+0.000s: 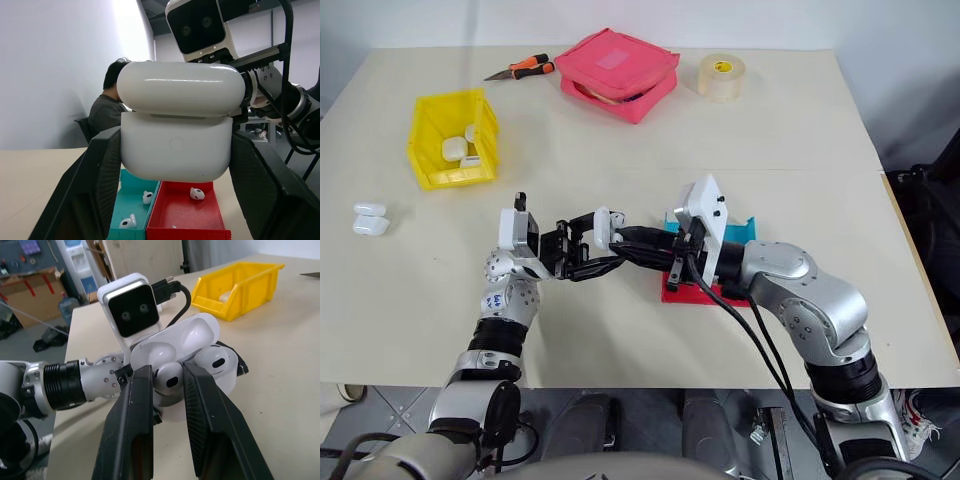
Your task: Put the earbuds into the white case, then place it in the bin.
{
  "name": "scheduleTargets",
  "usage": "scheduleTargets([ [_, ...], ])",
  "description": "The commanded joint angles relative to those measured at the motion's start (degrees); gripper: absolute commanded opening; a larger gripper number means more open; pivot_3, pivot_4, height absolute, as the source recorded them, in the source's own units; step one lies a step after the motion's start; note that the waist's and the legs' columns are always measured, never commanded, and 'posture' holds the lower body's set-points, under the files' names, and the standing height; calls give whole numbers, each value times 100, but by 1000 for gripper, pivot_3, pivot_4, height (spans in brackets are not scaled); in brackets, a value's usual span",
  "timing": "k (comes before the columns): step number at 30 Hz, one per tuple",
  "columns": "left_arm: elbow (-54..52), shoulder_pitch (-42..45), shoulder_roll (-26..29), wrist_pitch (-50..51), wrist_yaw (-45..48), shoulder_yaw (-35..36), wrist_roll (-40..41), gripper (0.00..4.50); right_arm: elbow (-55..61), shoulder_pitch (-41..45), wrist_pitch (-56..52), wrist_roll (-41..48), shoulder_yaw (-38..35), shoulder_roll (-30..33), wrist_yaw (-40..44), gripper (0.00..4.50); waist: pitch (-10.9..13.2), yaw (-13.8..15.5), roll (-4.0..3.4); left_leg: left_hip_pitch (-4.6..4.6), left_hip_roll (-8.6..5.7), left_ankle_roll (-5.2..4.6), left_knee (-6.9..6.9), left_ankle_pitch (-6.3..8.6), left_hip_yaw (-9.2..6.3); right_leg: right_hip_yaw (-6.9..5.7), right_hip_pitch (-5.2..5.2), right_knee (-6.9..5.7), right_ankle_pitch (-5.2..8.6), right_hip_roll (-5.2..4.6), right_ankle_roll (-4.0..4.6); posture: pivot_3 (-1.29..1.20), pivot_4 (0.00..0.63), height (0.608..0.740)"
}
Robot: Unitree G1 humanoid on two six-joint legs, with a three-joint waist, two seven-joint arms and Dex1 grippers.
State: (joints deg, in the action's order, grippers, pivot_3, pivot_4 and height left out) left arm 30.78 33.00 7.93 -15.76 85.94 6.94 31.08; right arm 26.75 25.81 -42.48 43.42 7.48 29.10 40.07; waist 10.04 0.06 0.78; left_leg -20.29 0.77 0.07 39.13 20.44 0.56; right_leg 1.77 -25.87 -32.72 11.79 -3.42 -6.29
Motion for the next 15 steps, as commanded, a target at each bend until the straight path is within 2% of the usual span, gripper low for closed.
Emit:
scheduleTargets([
  [1, -282, 192, -119, -127, 174, -54, 191, 2799, -97, -105, -307, -292, 201, 152, -149, 478, 0, 3, 0, 0, 0, 0, 0, 0, -1, 0, 0, 0, 0, 0, 0, 0, 150, 740],
  [6, -264, 182, -119, -152, 150, -63, 191, 2799, 74, -140, -329, -237, 173, 213, -108, 478, 0, 4, 0, -1, -1, 0, 0, 0, 0, 0, 0, 0, 0, -1, 0, 0, 150, 740],
  [13, -191, 187, -115, -189, 130, -58, 152, 2799, 302, -77, -255, -233, 103, 219, -155, 2817, 0, 0, 0, 0, 1, 0, 0, 0, -1, 0, 0, 0, 0, 1, 0, 0, 150, 740],
  [14, -177, 189, -106, -188, 130, -54, 145, 2799, 345, -60, -275, -195, 72, 213, -168, 3103, 0, 1, 0, -1, 1, 0, 0, 0, -1, 0, -1, 0, 0, 0, 0, 0, 150, 740],
  [15, -169, 184, -94, -188, 132, -53, 137, 2799, 405, -52, -284, -163, 35, 215, -175, 3103, 0, 0, 0, 0, 1, 0, 0, 0, 0, 0, -1, 0, 0, 0, 0, 0, 150, 740],
])
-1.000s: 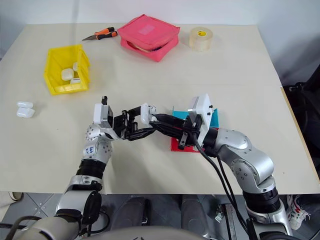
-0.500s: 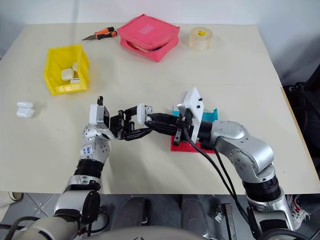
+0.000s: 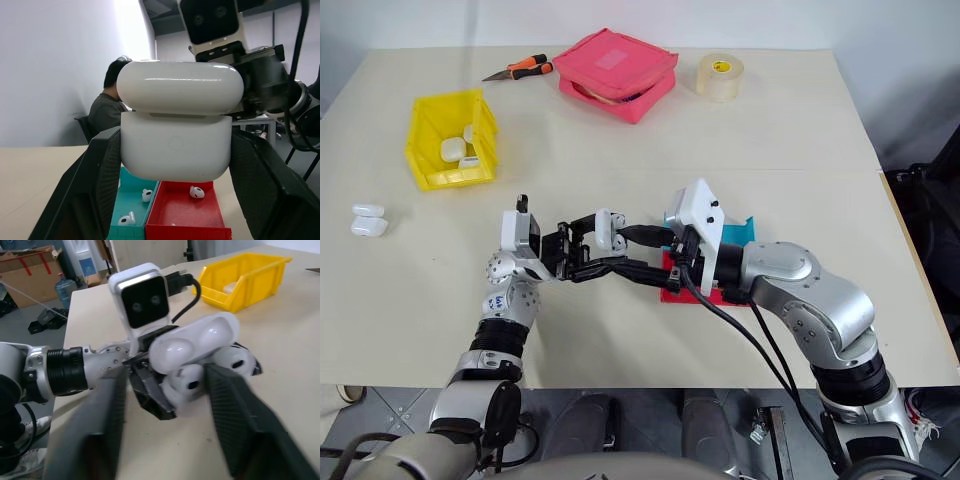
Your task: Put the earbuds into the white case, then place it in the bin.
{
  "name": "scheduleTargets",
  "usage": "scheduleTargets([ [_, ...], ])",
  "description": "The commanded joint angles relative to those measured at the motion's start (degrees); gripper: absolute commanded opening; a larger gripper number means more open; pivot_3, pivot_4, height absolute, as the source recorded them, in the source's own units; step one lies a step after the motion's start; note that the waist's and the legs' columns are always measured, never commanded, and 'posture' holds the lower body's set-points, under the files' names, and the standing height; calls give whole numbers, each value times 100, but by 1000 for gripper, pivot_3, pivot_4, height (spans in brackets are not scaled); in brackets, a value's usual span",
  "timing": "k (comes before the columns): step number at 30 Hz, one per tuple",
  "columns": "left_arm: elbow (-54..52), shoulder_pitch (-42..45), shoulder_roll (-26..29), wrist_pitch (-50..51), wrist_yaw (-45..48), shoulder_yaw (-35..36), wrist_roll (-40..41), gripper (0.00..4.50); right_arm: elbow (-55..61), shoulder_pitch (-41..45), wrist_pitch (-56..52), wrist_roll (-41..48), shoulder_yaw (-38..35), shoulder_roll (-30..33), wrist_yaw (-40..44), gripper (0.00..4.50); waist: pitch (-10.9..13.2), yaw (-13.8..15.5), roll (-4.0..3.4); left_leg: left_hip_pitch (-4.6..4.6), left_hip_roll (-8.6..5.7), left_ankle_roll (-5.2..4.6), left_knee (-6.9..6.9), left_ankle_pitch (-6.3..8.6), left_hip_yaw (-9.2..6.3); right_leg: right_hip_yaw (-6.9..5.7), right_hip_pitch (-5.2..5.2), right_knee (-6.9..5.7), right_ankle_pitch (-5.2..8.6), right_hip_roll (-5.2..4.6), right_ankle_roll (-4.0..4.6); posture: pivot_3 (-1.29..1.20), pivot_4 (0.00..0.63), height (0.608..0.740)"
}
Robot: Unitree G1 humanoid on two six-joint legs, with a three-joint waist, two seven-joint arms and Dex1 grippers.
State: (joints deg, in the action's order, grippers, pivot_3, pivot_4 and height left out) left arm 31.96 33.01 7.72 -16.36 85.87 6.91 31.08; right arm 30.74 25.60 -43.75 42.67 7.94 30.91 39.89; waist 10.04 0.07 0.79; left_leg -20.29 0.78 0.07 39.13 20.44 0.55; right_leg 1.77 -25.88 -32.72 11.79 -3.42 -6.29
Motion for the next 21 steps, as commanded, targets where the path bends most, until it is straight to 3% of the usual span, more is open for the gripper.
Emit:
scheduleTargets([
  [1, -282, 180, -63, -127, 141, -48, 132, 2799, 46, -26, -166, -68, -36, 34, -161, 3103, 0, 0, 0, 0, 0, 0, 0, 0, 0, 0, 0, 0, 0, 0, 0, 0, 150, 740],
  [21, 42, 223, 173, -222, 113, -36, 16, 2799, 509, 209, -669, 281, -607, 283, -377, 3103, 0, 2, 0, 0, 0, 0, 0, 0, 0, 0, 0, 0, 0, -1, 0, 0, 150, 740],
])
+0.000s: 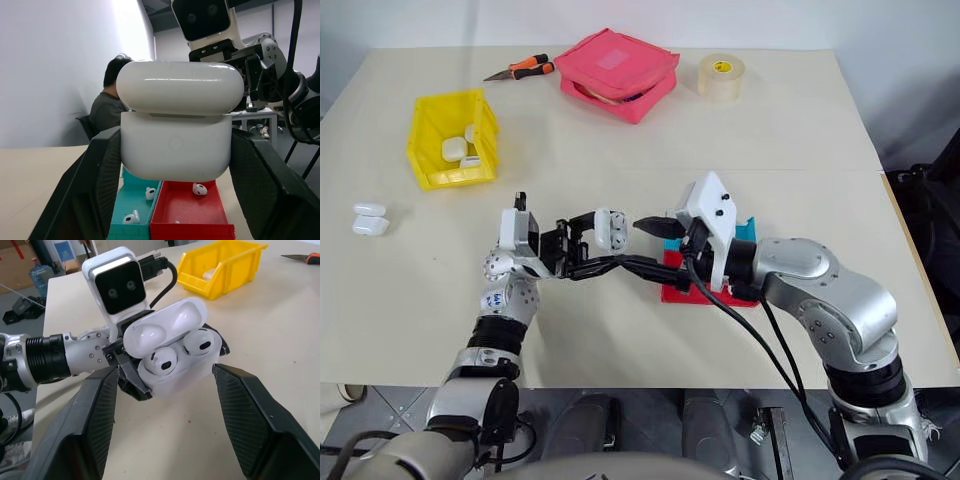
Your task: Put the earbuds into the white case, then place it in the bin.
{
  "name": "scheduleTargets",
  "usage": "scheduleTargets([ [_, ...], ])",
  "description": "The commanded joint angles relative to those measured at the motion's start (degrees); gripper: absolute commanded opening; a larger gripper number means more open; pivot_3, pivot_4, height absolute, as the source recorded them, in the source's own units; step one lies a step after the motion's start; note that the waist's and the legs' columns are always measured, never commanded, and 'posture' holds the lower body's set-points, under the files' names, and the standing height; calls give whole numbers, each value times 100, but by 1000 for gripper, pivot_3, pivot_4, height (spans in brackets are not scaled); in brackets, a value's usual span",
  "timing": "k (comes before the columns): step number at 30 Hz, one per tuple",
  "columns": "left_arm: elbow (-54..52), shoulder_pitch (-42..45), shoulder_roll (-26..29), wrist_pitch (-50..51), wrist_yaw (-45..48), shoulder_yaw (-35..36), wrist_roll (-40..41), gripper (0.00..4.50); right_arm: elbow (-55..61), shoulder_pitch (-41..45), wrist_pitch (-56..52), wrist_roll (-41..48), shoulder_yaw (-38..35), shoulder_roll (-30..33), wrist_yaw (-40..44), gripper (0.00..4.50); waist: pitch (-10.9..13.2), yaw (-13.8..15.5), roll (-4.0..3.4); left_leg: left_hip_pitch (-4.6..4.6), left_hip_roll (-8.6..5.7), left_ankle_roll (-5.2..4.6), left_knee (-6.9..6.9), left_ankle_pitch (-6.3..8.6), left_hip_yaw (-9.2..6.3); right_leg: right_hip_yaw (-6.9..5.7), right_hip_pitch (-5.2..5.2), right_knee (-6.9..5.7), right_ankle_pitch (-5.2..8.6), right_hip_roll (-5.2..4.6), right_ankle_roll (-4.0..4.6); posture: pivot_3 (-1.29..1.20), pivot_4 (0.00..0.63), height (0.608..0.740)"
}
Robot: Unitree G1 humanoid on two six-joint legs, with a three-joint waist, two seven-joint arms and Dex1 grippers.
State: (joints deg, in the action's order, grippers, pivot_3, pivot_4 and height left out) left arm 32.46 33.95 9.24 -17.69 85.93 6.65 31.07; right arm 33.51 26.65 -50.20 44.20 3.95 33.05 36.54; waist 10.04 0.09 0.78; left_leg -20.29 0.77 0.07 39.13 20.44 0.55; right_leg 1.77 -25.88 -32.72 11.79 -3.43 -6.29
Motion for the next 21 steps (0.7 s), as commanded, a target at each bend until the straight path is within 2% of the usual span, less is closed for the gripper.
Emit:
scheduleTargets([
  [1, -1, 131, 24, -95, 100, -10, 13, 2799, 243, 113, -40, 141, -218, 89, -46, 3103, 0, 1, 0, 0, 0, 0, 0, 0, 0, 0, 0, 0, 0, 0, 0, 0, 150, 740],
  [7, 16, 108, 161, -125, -148, -85, -234, 2799, 367, 94, -129, 158, -473, 267, -179, 3103, 0, 5, 0, -1, -1, 0, 0, 0, 0, 0, 0, 1, 0, -1, 0, 0, 150, 740],
  [13, -130, 94, 532, -133, -670, -339, -876, 2799, 682, -139, -373, 5, -909, 889, -442, 3103, 0, 7, 0, -2, 0, 0, 0, 0, -1, 0, 0, 3, 0, -1, 0, 0, 150, 740],
  [16, -264, 160, 635, -139, -937, -448, -1081, 2799, 870, 47, -956, 225, -977, 1040, -845, 2533, 0, 7, 0, -1, 0, -1, -1, 0, 0, 1, 0, 4, 0, -2, 0, 0, 150, 740],
  [19, -378, 202, 697, -47, -1105, -522, -1175, 2799, 968, 476, -1299, 372, -901, 896, -1171, 1543, 0, 0, 0, -3, 2, -1, -1, 0, 0, 1, -3, 2, 0, -3, 0, 0, 150, 740],
  [21, -419, 298, 761, -84, -1311, -675, -1434, 2799, 941, 1281, -1851, 431, -493, 421, -1693, 850, 0, -40, 0, -2, 5, -1, -1, 0, 0, 2, -6, -1, 0, -1, 0, 0, 150, 740],
])
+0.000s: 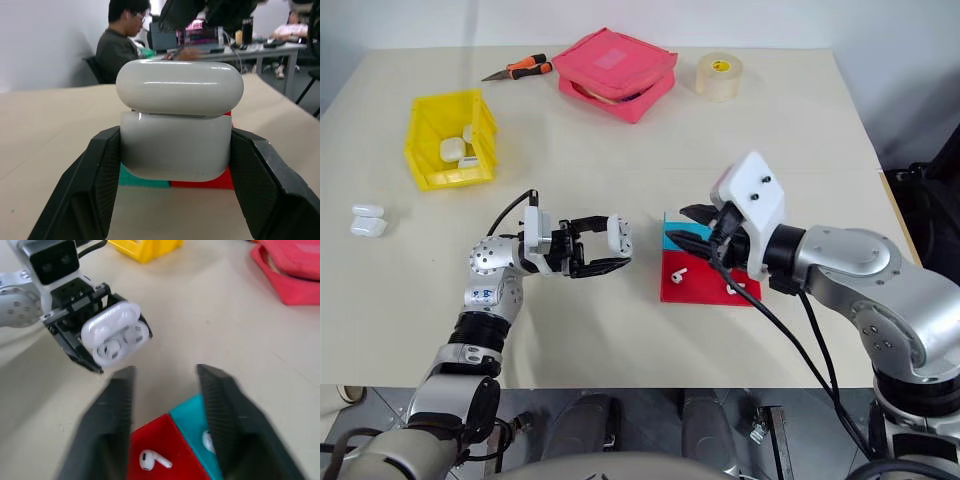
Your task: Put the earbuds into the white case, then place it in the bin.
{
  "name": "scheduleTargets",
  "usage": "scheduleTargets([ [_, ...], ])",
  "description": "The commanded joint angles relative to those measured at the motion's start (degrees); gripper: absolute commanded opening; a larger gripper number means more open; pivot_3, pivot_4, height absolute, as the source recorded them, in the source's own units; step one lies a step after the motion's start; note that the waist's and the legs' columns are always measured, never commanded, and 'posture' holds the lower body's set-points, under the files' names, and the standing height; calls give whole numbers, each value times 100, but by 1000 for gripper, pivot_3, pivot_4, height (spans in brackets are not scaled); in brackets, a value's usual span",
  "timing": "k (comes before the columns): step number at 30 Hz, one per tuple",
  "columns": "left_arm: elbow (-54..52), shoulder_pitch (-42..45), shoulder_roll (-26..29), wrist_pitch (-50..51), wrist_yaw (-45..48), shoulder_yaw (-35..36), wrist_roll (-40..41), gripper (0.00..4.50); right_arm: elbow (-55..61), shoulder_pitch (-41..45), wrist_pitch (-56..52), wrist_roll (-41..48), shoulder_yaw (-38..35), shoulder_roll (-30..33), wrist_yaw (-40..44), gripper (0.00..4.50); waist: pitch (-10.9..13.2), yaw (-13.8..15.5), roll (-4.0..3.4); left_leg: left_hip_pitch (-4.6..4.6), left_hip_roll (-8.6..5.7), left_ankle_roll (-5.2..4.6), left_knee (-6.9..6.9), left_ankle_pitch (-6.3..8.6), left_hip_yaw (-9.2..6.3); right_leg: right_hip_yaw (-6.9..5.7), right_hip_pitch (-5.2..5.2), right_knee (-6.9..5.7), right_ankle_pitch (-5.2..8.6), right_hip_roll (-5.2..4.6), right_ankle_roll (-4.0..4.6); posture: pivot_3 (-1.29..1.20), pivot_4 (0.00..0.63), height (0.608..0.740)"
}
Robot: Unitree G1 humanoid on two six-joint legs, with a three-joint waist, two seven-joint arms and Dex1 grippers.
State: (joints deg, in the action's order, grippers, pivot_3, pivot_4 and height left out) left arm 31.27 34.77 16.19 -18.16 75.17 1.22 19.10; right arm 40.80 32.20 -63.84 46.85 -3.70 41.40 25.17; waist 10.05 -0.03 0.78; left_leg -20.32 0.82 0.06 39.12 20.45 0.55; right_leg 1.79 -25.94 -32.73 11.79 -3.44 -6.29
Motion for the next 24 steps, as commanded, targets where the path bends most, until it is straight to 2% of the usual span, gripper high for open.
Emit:
scheduleTargets([
  [1, -306, 251, 74, -59, -298, -168, -289, 2799, 191, 992, -703, 182, 394, -597, -731, 520, 0, -24, 0, -1, 2, 0, 0, 0, 0, 6, -9, -7, 0, 1, 0, 0, 150, 740],
  [3, -353, 318, 88, -12, -353, -218, -306, 2799, 41, 1454, -987, 89, 728, -907, -887, 55, 0, -12, -1, -6, 3, 0, -4, 0, -3, 9, -30, -24, 3, 2, 5, 0, 150, 740],
  [7, -415, 391, 115, 32, -399, -325, -352, 2799, -424, 1992, -1145, -238, 1409, -1235, -868, 55, 0, -5, -1, -36, -1, 3, -3, -2, 7, -6, -60, -29, 4, -6, 7, 0, 150, 740],
  [11, -508, 405, 118, 69, -442, -355, -349, 2799, -770, 2115, -968, -665, 2081, -1102, -584, 55, 0, -3, -1, -42, -15, 3, 2, -2, 13, -10, -60, -24, 4, -22, 7, 0, 150, 740],
  [18, -884, 273, 246, 365, -550, -197, -88, 2799, -757, 1843, -936, -1007, 2064, -583, -281, 55, 0, -9, -1, -52, -15, 3, 5, -2, 17, -15, -63, -20, 3, -21, 5, 0, 150, 740],
  [22, -1165, 158, 343, 587, -762, 44, 132, 2799, -583, 1446, -905, -1088, 1729, 9, -76, 55, 0, -4, -1, -51, -11, 3, 4, -2, 14, -23, -64, -21, 2, -18, 5, 0, 150, 740],
  [24, -1273, 104, 345, 678, -897, 206, 293, 2799, -515, 1150, -517, -1096, 1407, 55, 31, 55, 1, -1, 2, -55, -8, 2, 5, -2, 11, -26, -63, -19, 3, -18, 5, 0, 150, 740],
])
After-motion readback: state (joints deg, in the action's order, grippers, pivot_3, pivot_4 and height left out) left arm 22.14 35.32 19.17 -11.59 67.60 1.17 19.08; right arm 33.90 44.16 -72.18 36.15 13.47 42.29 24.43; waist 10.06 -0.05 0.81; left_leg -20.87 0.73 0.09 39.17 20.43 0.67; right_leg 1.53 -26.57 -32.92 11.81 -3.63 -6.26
